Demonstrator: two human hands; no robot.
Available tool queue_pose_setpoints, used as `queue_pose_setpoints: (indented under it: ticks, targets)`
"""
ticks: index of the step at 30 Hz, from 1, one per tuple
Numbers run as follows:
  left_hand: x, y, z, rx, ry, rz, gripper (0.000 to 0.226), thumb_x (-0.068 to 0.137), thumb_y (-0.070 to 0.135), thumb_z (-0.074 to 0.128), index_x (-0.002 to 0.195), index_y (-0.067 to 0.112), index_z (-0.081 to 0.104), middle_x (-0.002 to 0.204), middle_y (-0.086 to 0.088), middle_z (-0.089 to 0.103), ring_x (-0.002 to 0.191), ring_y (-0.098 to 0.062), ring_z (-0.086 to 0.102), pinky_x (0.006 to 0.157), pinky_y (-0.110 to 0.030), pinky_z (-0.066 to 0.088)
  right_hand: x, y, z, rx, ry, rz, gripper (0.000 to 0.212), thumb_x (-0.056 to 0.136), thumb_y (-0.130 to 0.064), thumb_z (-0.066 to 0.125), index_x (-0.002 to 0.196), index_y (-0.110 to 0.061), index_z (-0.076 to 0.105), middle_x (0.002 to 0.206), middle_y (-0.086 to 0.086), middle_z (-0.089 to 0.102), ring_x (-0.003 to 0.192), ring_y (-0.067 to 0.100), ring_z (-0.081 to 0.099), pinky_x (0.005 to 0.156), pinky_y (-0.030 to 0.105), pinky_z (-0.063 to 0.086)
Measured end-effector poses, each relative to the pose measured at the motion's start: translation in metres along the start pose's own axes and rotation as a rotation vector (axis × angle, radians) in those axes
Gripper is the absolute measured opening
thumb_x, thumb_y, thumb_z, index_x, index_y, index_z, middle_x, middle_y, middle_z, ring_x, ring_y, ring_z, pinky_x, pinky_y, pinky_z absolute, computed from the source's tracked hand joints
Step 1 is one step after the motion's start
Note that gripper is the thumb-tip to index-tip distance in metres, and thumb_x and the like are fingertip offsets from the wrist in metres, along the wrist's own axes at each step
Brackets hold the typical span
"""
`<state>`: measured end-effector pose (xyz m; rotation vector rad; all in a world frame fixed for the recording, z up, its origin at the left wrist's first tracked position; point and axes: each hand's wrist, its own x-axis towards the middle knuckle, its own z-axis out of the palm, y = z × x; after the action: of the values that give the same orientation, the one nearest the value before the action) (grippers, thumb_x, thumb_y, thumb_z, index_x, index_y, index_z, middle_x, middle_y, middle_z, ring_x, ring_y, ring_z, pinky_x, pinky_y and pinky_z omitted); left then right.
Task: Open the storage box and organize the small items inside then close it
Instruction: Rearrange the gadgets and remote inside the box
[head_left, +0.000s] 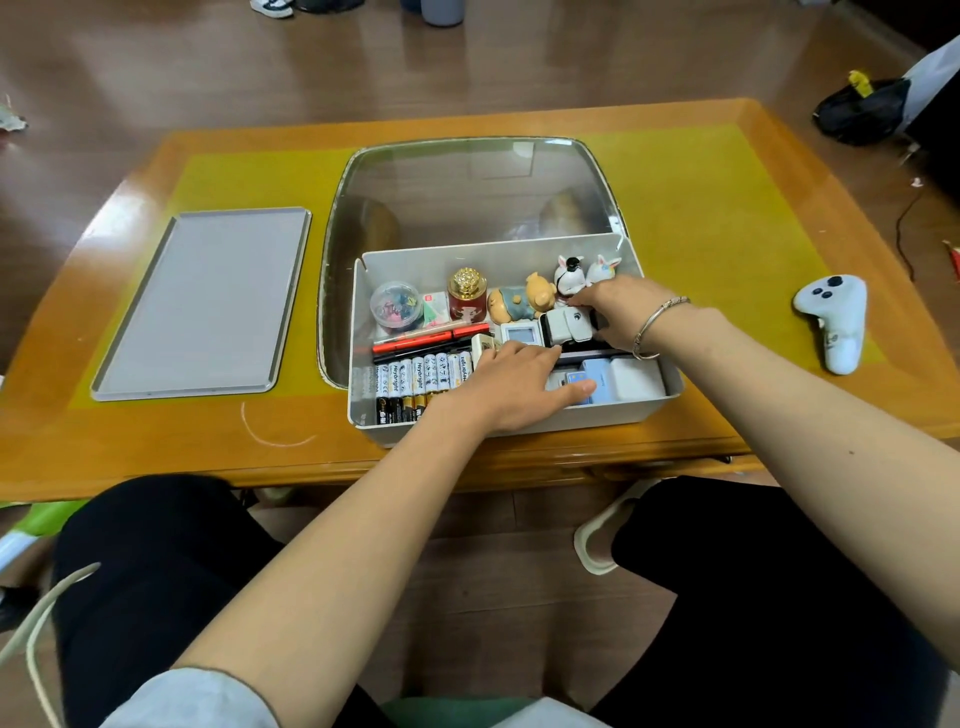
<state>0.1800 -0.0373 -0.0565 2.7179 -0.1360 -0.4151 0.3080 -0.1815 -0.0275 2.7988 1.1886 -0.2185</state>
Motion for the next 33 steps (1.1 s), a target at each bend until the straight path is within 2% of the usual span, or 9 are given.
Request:
queue_pose_setpoints:
  ticks: [7, 10, 13, 15, 19, 21, 24, 30, 33]
  targets:
    - [-0.011, -0.01, 0.001, -0.022, 0.047, -0.025, 0.079, 0.091, 0.069, 0.023, 0.151, 0.017, 0.024, 0.156, -0.004, 0.027, 0.143, -0.024, 0.016, 0.114, -0.044, 0.016, -0.003, -0.002, 0.003, 0.093, -0.007, 0.031, 0.037, 0.083, -0.011, 0.058, 0.12, -0.015, 0.058, 0.103, 0.012, 0.066, 0.096, 0.033, 0.059, 0.068, 0.031, 0.041]
    - [-0.016, -0.011, 0.0, -0.003, 0.14, -0.024, 0.076, 0.092, 0.067, 0.024, 0.15, 0.018, 0.028, 0.155, -0.003, 0.028, 0.143, -0.022, 0.016, 0.114, -0.043, 0.014, -0.004, -0.002, 0.004, 0.118, -0.024, 0.032, 0.038, 0.084, -0.011, 0.059, 0.121, -0.012, 0.057, 0.105, 0.014, 0.065, 0.097, 0.034, 0.059, 0.071, 0.033, 0.044]
    - [-0.021, -0.014, -0.003, 0.021, 0.162, -0.072, 0.075, 0.092, 0.068, 0.022, 0.15, 0.02, 0.027, 0.158, -0.005, 0.021, 0.145, -0.023, 0.01, 0.116, -0.044, 0.011, -0.006, -0.003, 0.002, 0.145, -0.047, 0.053, 0.052, 0.08, 0.001, 0.055, 0.13, -0.016, 0.05, 0.108, 0.015, 0.063, 0.098, 0.034, 0.058, 0.071, 0.032, 0.043]
    - [-0.025, -0.016, -0.004, -0.011, 0.112, -0.121, 0.079, 0.091, 0.07, 0.022, 0.152, 0.02, 0.022, 0.161, -0.007, 0.01, 0.147, -0.025, 0.004, 0.118, -0.046, 0.009, -0.009, -0.004, 0.001, 0.168, -0.044, 0.064, 0.062, 0.078, 0.008, 0.051, 0.135, -0.015, 0.044, 0.116, 0.018, 0.059, 0.104, 0.036, 0.055, 0.079, 0.035, 0.046]
    - [-0.036, -0.02, -0.004, -0.035, 0.032, -0.172, 0.091, 0.085, 0.076, 0.022, 0.154, 0.017, 0.01, 0.161, -0.009, -0.002, 0.148, -0.027, 0.001, 0.118, -0.044, 0.011, -0.022, -0.017, 0.004, 0.191, 0.086, 0.037, 0.065, 0.077, 0.014, 0.047, 0.137, -0.013, 0.044, 0.134, 0.015, 0.047, 0.122, 0.035, 0.044, 0.099, 0.043, 0.039]
    - [-0.042, -0.02, -0.003, -0.013, -0.005, -0.177, 0.093, 0.084, 0.079, 0.021, 0.154, 0.02, 0.008, 0.162, -0.007, -0.002, 0.148, -0.026, 0.006, 0.117, -0.043, 0.015, -0.03, -0.029, 0.007, 0.174, 0.162, -0.011, 0.06, 0.078, 0.01, 0.05, 0.133, -0.014, 0.051, 0.135, 0.01, 0.049, 0.123, 0.033, 0.043, 0.101, 0.042, 0.037]
    - [-0.047, -0.019, -0.002, 0.027, -0.03, -0.17, 0.093, 0.082, 0.08, 0.021, 0.154, 0.023, 0.008, 0.162, -0.005, 0.001, 0.148, -0.025, 0.011, 0.116, -0.044, 0.02, -0.037, -0.043, 0.006, 0.165, 0.263, -0.038, 0.041, 0.08, 0.002, 0.055, 0.117, -0.015, 0.064, 0.12, 0.007, 0.06, 0.114, 0.032, 0.049, 0.093, 0.04, 0.037]
    - [-0.05, -0.017, -0.003, 0.054, -0.046, -0.167, 0.092, 0.084, 0.079, 0.024, 0.154, 0.021, 0.01, 0.162, -0.004, 0.0, 0.147, -0.026, 0.014, 0.113, -0.046, 0.026, -0.044, -0.049, 0.006, 0.188, 0.102, 0.079, 0.039, 0.083, 0.0, 0.051, 0.113, -0.019, 0.067, 0.116, 0.007, 0.064, 0.11, 0.027, 0.056, 0.089, 0.035, 0.047]
    - [-0.05, -0.018, -0.003, 0.08, -0.031, -0.168, 0.091, 0.085, 0.078, 0.025, 0.153, 0.019, 0.014, 0.162, -0.005, 0.001, 0.147, -0.027, 0.015, 0.112, -0.046, 0.027, -0.046, -0.046, 0.005, 0.155, -0.003, 0.128, 0.032, 0.082, -0.009, 0.06, 0.112, -0.02, 0.067, 0.114, 0.006, 0.065, 0.108, 0.026, 0.058, 0.09, 0.035, 0.048]
